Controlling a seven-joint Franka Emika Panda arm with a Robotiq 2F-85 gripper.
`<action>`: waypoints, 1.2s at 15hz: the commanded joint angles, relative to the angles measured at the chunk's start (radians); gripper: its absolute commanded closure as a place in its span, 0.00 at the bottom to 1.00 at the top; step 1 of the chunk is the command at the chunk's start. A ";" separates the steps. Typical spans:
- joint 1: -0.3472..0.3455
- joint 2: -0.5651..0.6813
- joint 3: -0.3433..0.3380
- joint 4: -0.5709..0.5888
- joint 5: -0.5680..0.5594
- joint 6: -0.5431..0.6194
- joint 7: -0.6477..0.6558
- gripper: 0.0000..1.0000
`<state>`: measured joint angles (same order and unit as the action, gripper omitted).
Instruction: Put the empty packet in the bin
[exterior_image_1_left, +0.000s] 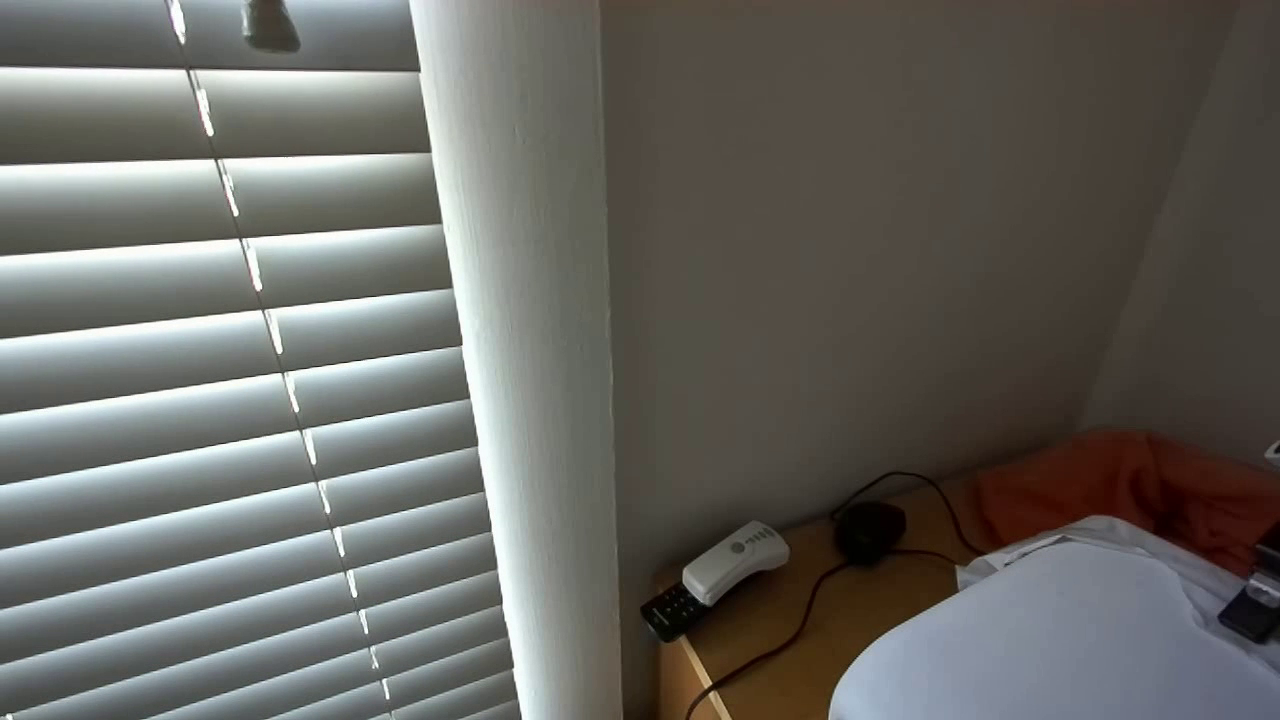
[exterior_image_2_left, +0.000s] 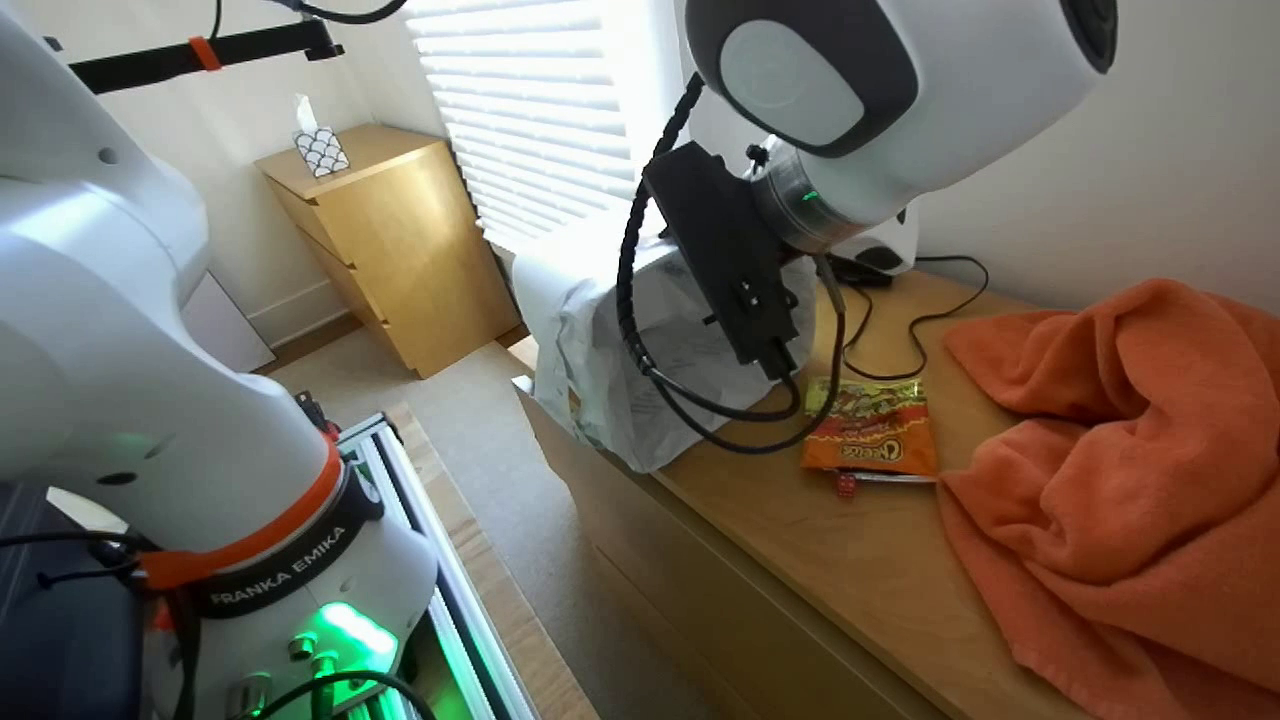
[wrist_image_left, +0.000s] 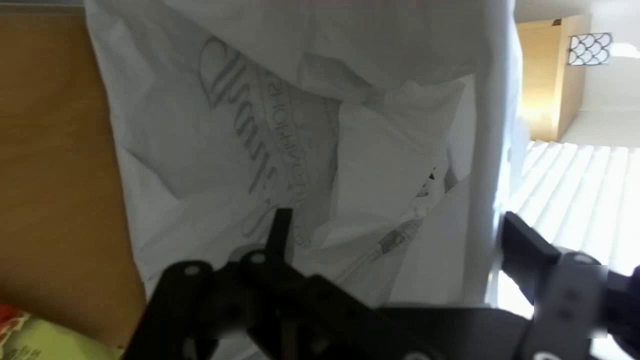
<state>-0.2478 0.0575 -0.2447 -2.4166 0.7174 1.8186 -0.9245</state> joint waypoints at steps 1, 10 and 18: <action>0.002 -0.066 0.003 0.005 -0.086 0.052 0.057 0.00; 0.011 -0.151 -0.009 0.049 -0.244 0.158 0.154 0.00; -0.002 -0.084 -0.030 0.107 -0.296 0.174 0.212 0.00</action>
<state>-0.2479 -0.1060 -0.2469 -2.3619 0.4330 2.0153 -0.7231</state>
